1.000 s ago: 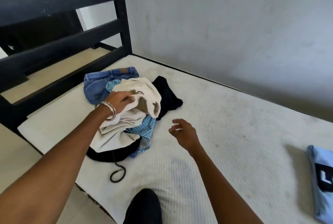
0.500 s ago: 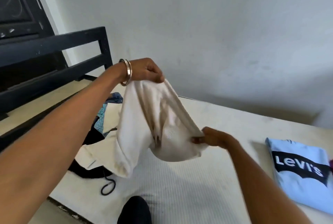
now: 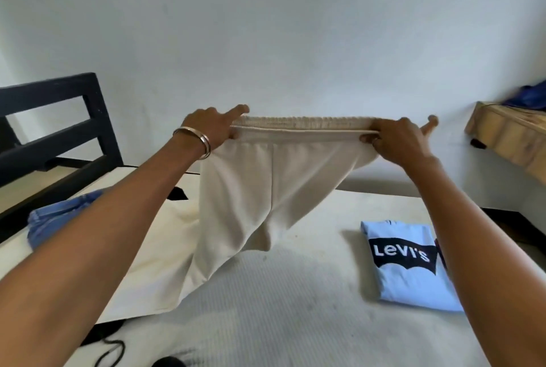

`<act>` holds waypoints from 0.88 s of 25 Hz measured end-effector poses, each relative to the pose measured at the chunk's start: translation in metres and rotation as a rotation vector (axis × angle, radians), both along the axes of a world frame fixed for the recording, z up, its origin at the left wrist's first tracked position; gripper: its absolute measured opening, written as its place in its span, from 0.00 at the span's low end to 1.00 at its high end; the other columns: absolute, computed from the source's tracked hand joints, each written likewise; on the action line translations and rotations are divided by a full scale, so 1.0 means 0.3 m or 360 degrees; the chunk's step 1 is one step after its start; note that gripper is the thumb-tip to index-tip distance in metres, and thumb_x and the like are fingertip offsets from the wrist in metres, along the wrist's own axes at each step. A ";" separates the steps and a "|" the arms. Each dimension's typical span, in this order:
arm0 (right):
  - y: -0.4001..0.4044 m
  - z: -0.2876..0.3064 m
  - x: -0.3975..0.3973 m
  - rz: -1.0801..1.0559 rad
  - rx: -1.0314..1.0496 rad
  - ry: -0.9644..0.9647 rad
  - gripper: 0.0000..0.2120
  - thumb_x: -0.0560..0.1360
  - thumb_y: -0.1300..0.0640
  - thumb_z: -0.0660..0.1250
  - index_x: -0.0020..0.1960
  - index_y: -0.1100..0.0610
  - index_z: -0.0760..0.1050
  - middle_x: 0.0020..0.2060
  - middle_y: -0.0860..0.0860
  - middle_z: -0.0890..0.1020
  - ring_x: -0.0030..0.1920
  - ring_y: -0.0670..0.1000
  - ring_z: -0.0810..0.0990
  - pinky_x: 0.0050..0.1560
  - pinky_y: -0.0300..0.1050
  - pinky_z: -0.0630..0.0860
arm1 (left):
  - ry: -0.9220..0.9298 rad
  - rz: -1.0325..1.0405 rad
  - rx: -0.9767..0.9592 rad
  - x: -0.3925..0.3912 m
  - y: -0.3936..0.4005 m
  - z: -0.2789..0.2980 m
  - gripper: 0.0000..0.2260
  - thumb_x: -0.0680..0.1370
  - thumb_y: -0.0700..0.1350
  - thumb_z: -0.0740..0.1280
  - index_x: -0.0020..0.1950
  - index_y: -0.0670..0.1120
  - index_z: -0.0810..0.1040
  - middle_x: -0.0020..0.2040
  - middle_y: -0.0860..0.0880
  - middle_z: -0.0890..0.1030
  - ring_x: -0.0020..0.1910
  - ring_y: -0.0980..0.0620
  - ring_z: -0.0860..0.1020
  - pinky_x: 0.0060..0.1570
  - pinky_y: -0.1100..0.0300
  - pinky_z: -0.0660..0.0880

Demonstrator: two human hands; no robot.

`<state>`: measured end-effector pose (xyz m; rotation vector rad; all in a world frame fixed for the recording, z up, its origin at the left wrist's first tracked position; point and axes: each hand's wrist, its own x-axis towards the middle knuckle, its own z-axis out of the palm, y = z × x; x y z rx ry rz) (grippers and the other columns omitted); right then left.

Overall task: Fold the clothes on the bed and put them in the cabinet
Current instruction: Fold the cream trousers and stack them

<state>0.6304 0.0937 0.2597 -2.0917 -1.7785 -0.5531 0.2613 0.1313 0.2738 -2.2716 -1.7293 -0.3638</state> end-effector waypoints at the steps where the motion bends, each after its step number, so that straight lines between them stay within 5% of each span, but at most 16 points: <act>1: -0.004 0.025 0.003 0.0053 0.0020 0.0051 0.10 0.78 0.52 0.61 0.55 0.47 0.80 0.51 0.53 0.82 0.60 0.59 0.75 0.65 0.79 0.43 | -0.0019 0.0014 0.0039 0.030 0.005 0.023 0.18 0.80 0.57 0.59 0.70 0.60 0.63 0.48 0.40 0.74 0.48 0.38 0.75 0.47 0.51 0.71; 4: -0.029 0.053 0.027 0.0359 -0.0120 0.0243 0.12 0.77 0.47 0.67 0.58 0.49 0.80 0.58 0.46 0.80 0.65 0.55 0.71 0.65 0.81 0.43 | -0.0153 0.0197 -0.0071 0.075 0.025 0.054 0.21 0.75 0.65 0.61 0.55 0.50 0.77 0.50 0.40 0.77 0.52 0.37 0.76 0.45 0.53 0.72; 6: -0.064 0.056 0.053 0.0537 -0.0240 0.0314 0.19 0.71 0.37 0.71 0.55 0.47 0.81 0.58 0.40 0.79 0.63 0.48 0.72 0.70 0.74 0.41 | -0.0278 0.0365 -0.0216 0.074 0.029 0.052 0.24 0.72 0.67 0.65 0.41 0.44 0.75 0.46 0.42 0.77 0.48 0.39 0.76 0.40 0.55 0.71; 9: -0.112 0.054 0.070 0.0735 -0.0486 0.0412 0.22 0.60 0.29 0.71 0.44 0.44 0.84 0.53 0.39 0.82 0.59 0.46 0.75 0.72 0.63 0.55 | -0.0300 0.0532 -0.0138 0.076 0.011 0.016 0.14 0.77 0.50 0.68 0.50 0.39 0.77 0.52 0.40 0.78 0.53 0.37 0.78 0.43 0.53 0.71; 11: -0.122 0.057 0.073 0.0814 -0.0541 0.0419 0.24 0.61 0.31 0.70 0.43 0.49 0.85 0.49 0.44 0.82 0.57 0.51 0.77 0.63 0.53 0.68 | -0.0253 0.0663 -0.0048 0.085 -0.008 -0.011 0.09 0.77 0.39 0.64 0.56 0.37 0.78 0.55 0.40 0.78 0.56 0.37 0.77 0.44 0.51 0.72; 14: -0.108 0.025 0.092 0.0784 -0.0252 0.0023 0.22 0.65 0.33 0.68 0.41 0.51 0.84 0.48 0.47 0.74 0.56 0.54 0.70 0.53 0.46 0.58 | -0.0075 0.0747 -0.0117 0.081 -0.031 -0.015 0.13 0.77 0.33 0.59 0.59 0.37 0.77 0.58 0.40 0.77 0.59 0.38 0.76 0.48 0.51 0.73; 17: -0.085 -0.016 0.124 0.0661 -0.0172 0.0298 0.16 0.68 0.40 0.74 0.38 0.52 0.81 0.49 0.47 0.75 0.54 0.52 0.67 0.51 0.48 0.65 | 0.0130 0.0491 -0.0160 0.042 -0.039 -0.013 0.14 0.79 0.40 0.58 0.62 0.42 0.76 0.59 0.41 0.77 0.58 0.39 0.76 0.49 0.54 0.71; 20: -0.090 -0.053 0.141 0.0412 -0.0263 0.0715 0.28 0.67 0.43 0.77 0.27 0.60 0.65 0.27 0.54 0.66 0.34 0.52 0.64 0.34 0.47 0.60 | 0.0340 0.0058 -0.0300 -0.015 -0.066 -0.052 0.14 0.82 0.55 0.53 0.64 0.54 0.71 0.47 0.45 0.78 0.46 0.44 0.77 0.42 0.56 0.69; 22: -0.096 -0.088 0.140 0.0325 -0.0208 0.1027 0.32 0.62 0.46 0.82 0.27 0.66 0.64 0.28 0.54 0.61 0.32 0.52 0.60 0.33 0.46 0.56 | 0.0227 -0.0094 -0.0377 -0.056 -0.090 -0.077 0.17 0.79 0.63 0.54 0.63 0.58 0.69 0.38 0.49 0.75 0.39 0.47 0.75 0.37 0.57 0.67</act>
